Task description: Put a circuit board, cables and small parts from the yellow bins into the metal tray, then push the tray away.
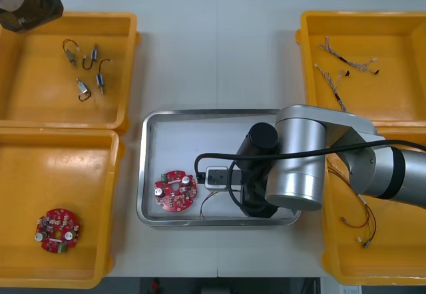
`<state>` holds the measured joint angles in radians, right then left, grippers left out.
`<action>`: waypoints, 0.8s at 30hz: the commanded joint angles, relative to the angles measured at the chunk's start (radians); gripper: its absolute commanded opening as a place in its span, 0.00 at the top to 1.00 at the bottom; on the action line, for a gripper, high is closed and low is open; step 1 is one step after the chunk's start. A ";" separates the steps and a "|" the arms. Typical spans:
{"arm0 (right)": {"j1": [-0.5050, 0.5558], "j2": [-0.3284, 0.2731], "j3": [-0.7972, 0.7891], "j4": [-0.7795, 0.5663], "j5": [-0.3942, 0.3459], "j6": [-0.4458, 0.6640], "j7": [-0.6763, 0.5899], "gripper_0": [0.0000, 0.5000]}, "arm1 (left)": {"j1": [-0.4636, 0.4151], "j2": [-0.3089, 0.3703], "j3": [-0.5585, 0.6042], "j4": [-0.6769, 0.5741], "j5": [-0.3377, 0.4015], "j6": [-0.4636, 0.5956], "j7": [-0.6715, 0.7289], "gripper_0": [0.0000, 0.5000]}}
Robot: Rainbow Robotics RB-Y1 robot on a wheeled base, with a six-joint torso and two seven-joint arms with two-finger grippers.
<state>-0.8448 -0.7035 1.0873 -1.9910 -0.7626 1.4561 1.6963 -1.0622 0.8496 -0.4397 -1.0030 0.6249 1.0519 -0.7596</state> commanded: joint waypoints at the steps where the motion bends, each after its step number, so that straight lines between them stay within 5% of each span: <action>1: -0.033 0.018 0.017 -0.009 0.000 -0.013 0.051 0.81 | -0.059 -0.038 -0.034 0.055 -0.031 -0.049 0.022 0.00; 2: -0.033 0.018 0.017 -0.008 0.002 -0.020 0.054 0.56 | -0.062 -0.046 -0.034 0.070 -0.033 -0.049 0.017 0.00; 4: -0.033 0.015 0.017 -0.009 0.003 -0.034 0.055 0.24 | -0.065 -0.055 -0.034 0.087 -0.031 -0.049 0.011 0.00; 7: -0.033 0.009 0.017 -0.009 0.008 -0.059 0.054 0.00 | -0.067 -0.067 -0.036 0.119 -0.033 -0.061 -0.003 0.00; 15: -0.033 0.004 -0.024 -0.046 0.014 -0.045 0.042 0.00 | -0.067 -0.093 -0.086 0.198 -0.028 -0.147 -0.017 0.00; 24: -0.034 0.002 -0.227 -0.075 -0.116 0.115 0.008 0.00 | -0.067 -0.112 -0.131 0.216 -0.017 -0.165 -0.012 0.00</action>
<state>-0.8498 -0.7033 0.9588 -2.0297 -0.8456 1.5366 1.7291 -1.0656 0.7526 -0.5286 -0.7926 0.6056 0.9129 -0.7598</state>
